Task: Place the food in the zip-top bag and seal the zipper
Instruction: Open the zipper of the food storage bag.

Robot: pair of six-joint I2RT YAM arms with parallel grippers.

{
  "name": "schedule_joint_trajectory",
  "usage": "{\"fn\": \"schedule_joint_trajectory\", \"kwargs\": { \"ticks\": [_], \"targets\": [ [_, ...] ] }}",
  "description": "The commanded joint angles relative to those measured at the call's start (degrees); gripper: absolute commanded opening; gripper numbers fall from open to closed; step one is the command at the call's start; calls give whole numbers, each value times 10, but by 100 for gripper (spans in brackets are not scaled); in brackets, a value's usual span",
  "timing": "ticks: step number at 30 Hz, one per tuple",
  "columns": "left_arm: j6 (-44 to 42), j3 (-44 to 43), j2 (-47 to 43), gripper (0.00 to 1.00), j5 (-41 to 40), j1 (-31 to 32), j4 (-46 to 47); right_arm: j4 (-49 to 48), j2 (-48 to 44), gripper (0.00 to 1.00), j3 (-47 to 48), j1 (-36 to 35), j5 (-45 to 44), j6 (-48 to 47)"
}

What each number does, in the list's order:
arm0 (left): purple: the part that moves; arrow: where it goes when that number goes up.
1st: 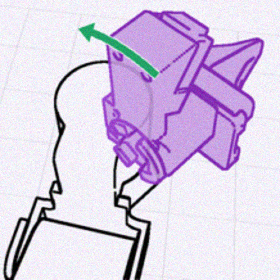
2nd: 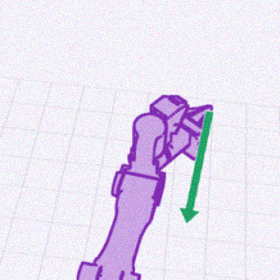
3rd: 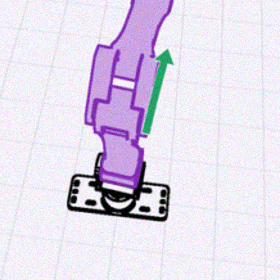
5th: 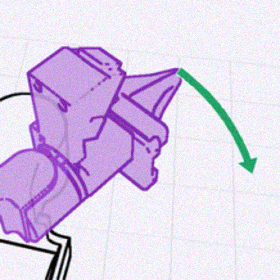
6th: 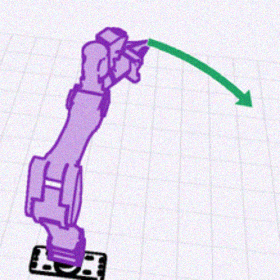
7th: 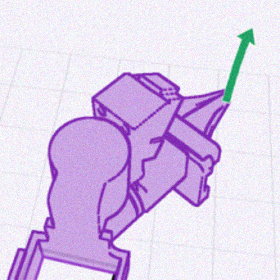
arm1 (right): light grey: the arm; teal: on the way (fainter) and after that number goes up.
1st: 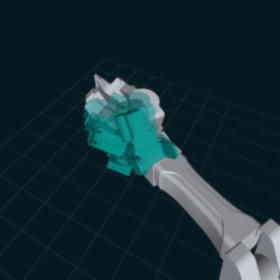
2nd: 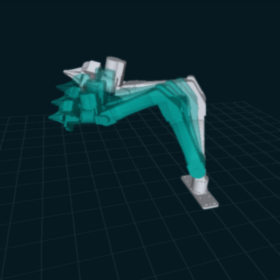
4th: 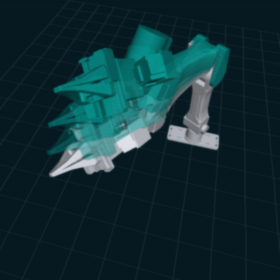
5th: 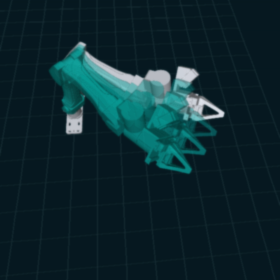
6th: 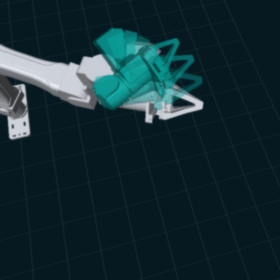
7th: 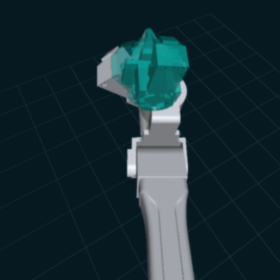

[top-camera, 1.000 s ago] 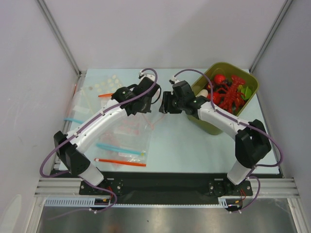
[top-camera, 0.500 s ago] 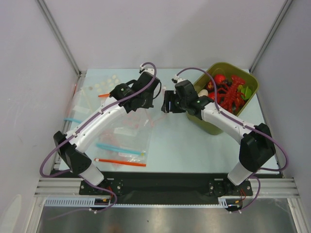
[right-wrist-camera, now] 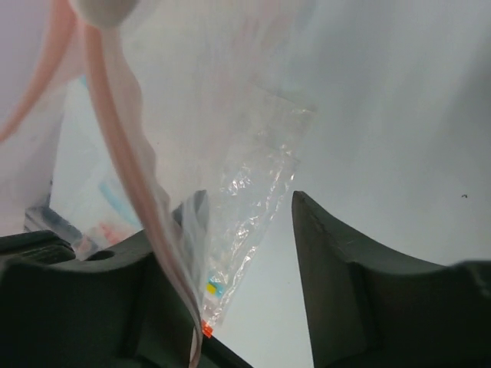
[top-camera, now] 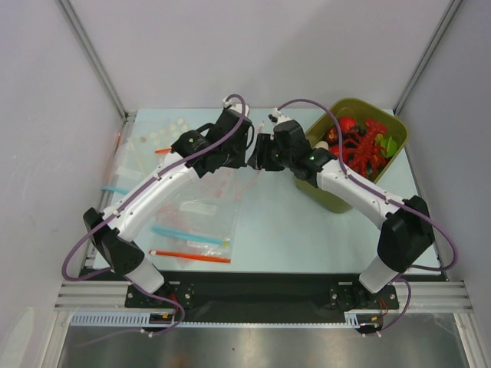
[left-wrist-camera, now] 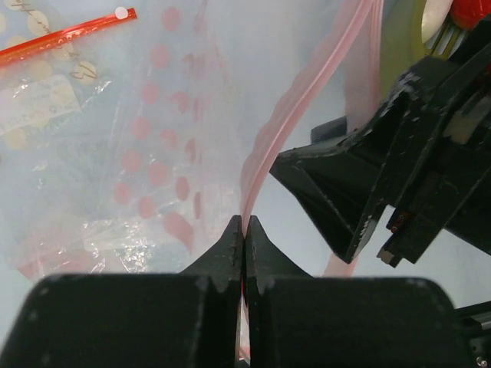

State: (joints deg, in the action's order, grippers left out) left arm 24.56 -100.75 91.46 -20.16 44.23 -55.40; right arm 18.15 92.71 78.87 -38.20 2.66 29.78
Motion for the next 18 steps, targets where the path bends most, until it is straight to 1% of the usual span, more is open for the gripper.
{"fn": "schedule_joint_trajectory", "kwargs": {
  "ticks": [1,4,5,8,10,12,14,18],
  "targets": [
    [2,-30,-4,0,-26,-3,-8,9,-3,51,45,0,-10,13],
    [-7,-31,2,0,-54,-10,-25,44,1,50,49,4,-27,16],
    [-8,-36,6,0,-62,-12,-37,53,0,54,50,5,-43,15],
    [-13,-51,20,0,-89,-21,-59,92,-2,57,45,15,-81,17],
    [-16,-58,25,0,-105,-29,-70,116,-2,57,32,22,-91,20],
    [-15,-66,32,0,-115,-41,-84,123,-11,57,16,37,-97,21],
    [-15,-67,31,0,-116,-67,-92,125,-22,57,-9,46,-99,21],
    [-22,-67,21,0,-117,-106,-91,123,-43,57,-25,51,-107,12]
  ]
}}
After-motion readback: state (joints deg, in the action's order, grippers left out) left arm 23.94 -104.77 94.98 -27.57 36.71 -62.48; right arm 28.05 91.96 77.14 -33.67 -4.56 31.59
